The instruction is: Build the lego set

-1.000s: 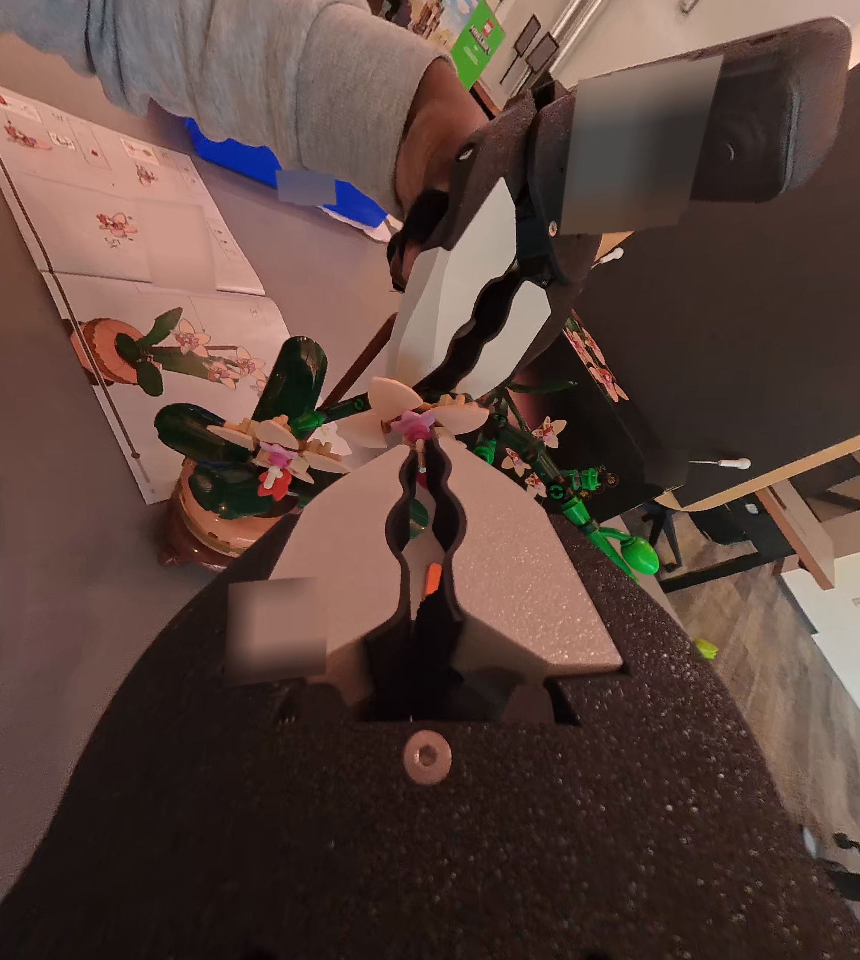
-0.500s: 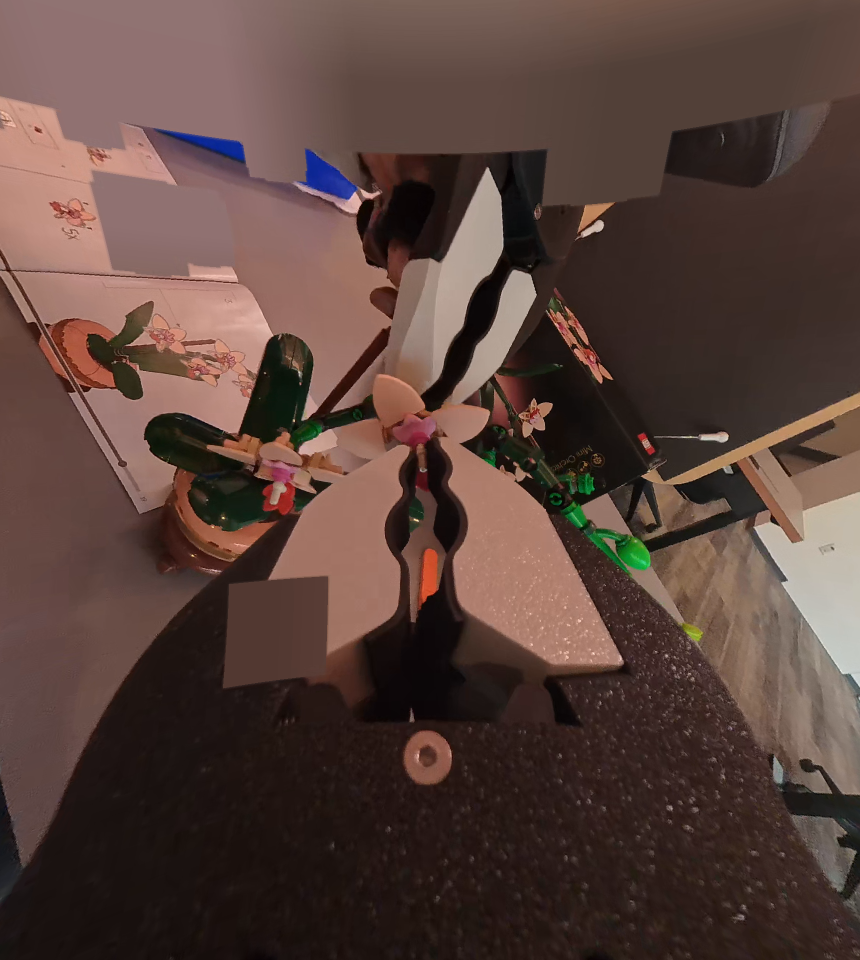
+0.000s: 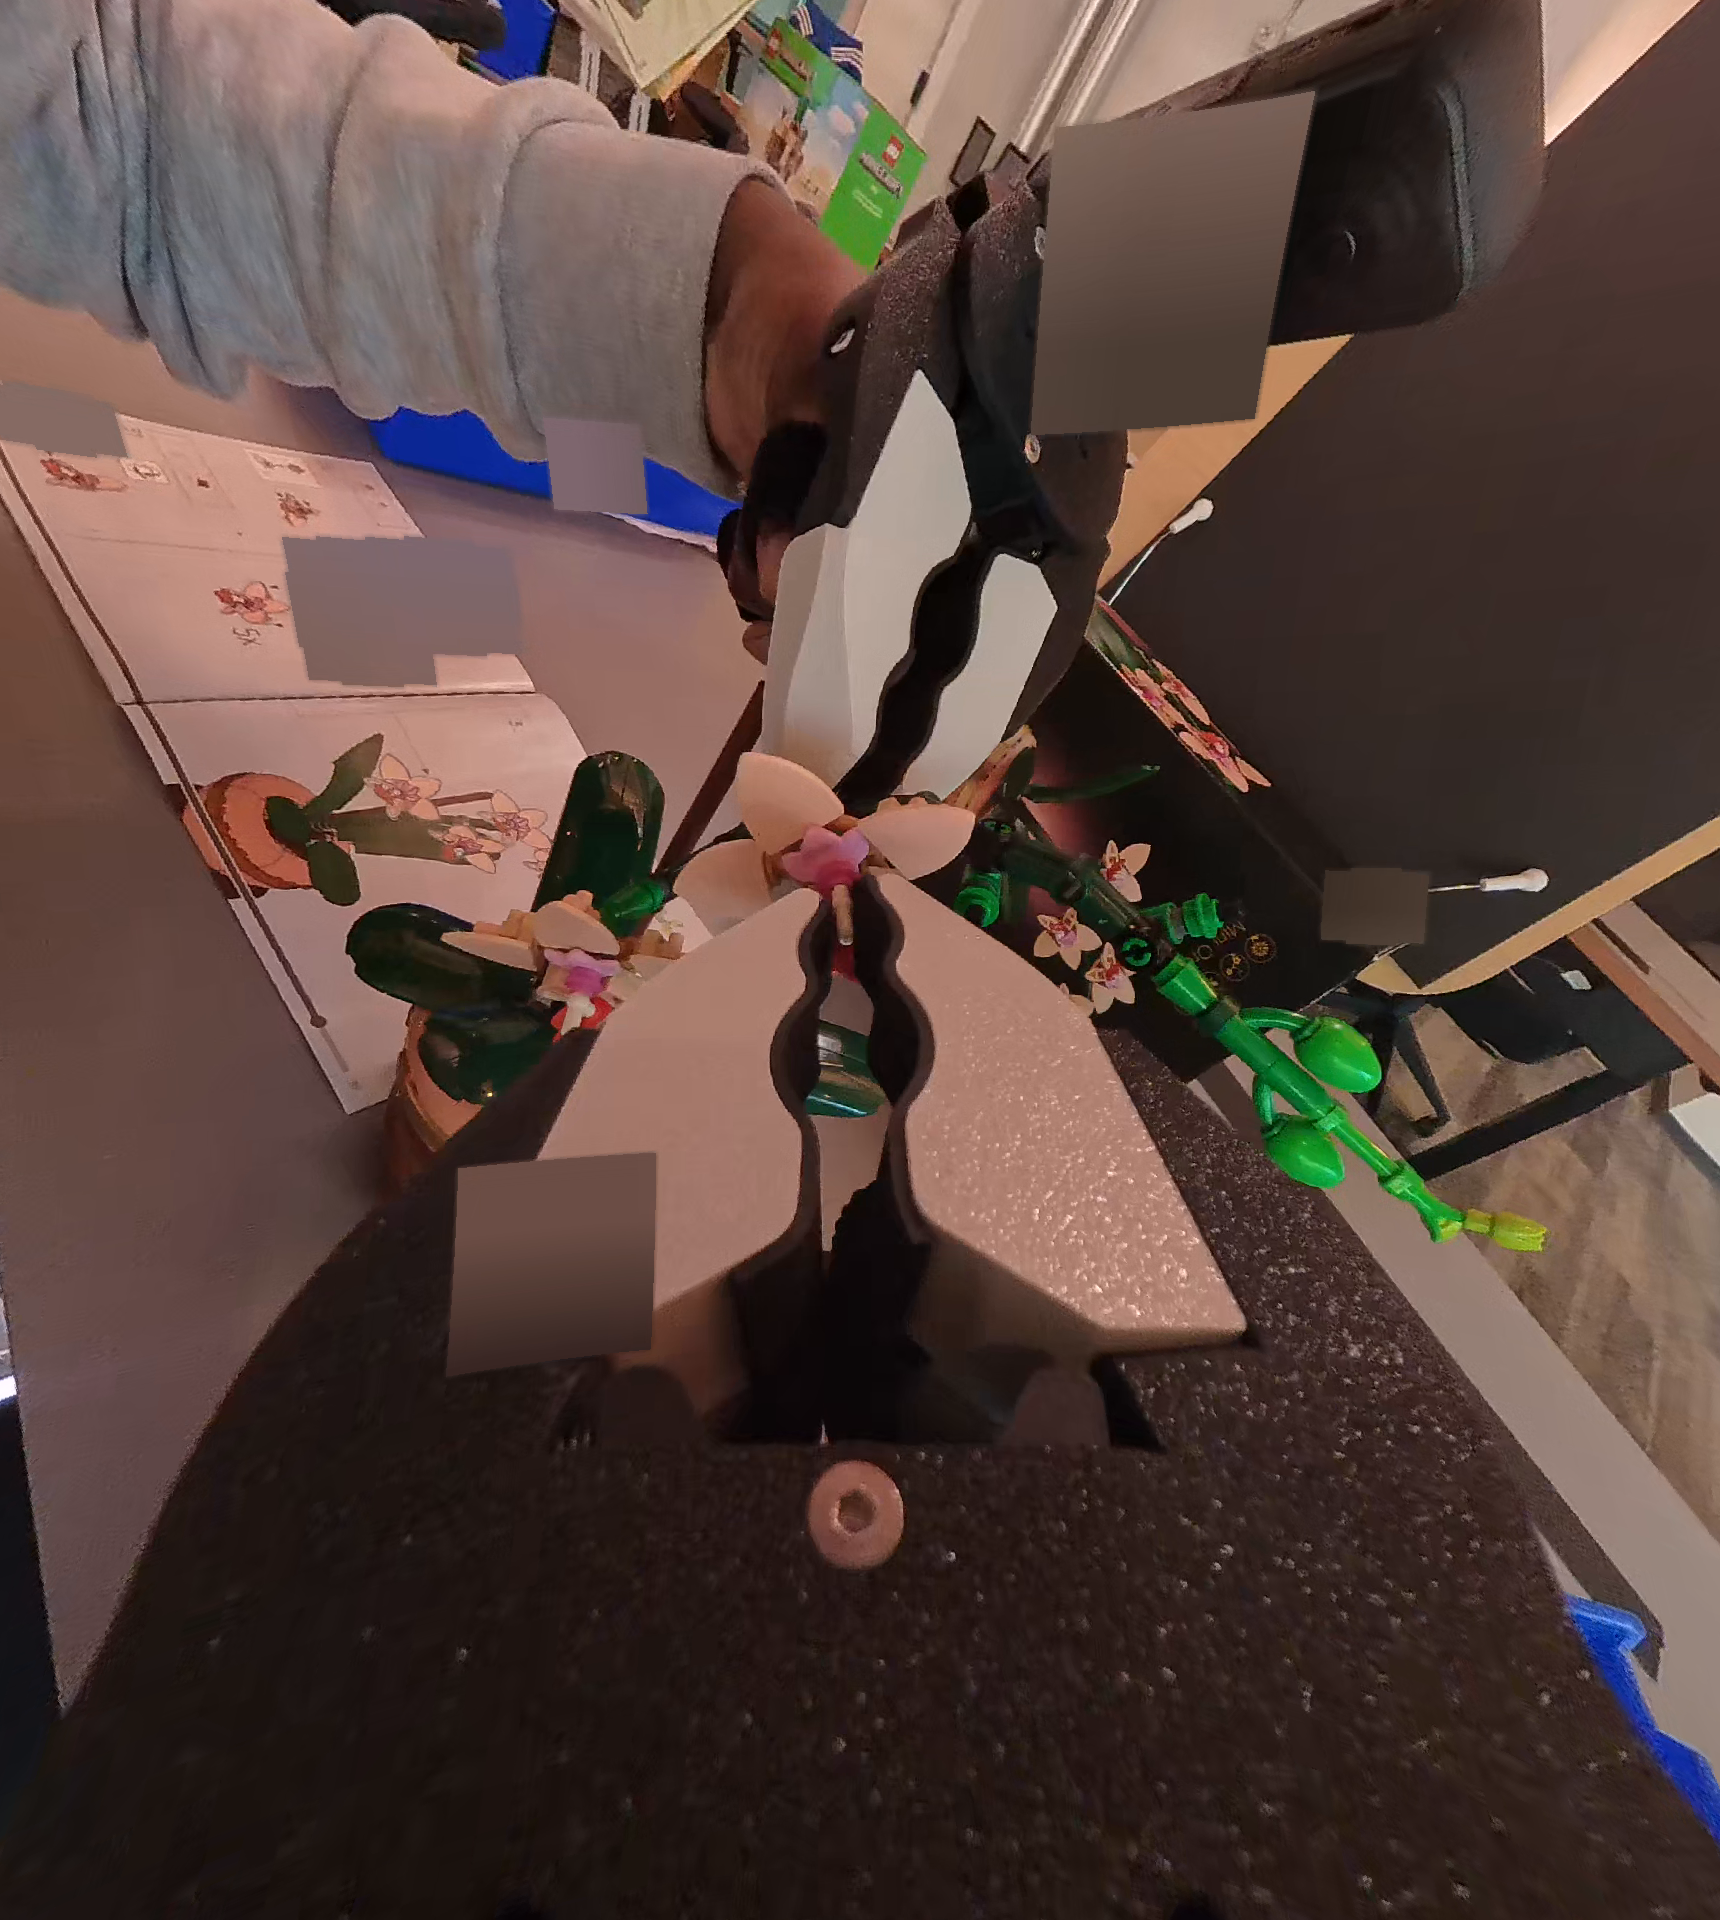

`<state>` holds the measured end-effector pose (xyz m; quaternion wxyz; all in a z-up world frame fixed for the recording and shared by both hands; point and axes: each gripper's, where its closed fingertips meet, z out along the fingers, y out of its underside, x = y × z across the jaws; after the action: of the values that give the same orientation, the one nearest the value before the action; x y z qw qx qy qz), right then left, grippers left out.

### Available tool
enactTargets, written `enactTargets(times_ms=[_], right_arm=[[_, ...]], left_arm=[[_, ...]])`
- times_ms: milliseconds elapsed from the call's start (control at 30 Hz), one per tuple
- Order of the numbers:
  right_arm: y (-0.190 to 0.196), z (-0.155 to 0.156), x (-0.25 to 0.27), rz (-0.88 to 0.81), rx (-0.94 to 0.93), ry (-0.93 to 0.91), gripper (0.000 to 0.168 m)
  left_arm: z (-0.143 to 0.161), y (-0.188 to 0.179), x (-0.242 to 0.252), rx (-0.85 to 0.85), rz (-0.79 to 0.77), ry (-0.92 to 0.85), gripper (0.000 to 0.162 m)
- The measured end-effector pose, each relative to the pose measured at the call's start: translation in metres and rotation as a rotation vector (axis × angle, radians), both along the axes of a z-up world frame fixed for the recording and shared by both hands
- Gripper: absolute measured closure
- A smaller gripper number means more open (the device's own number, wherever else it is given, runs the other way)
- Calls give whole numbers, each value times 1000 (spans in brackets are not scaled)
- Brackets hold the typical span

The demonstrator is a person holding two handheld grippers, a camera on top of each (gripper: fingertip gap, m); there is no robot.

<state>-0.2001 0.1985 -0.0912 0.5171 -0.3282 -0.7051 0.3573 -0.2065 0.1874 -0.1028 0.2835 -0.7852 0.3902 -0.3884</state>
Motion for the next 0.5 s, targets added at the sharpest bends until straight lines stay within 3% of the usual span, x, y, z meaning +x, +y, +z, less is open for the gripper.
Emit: enactTargets(times_ms=[500], right_arm=[[1,0,1,-15,4,-8,164]], left_arm=[[-1,3,0,-2,46,19,155]])
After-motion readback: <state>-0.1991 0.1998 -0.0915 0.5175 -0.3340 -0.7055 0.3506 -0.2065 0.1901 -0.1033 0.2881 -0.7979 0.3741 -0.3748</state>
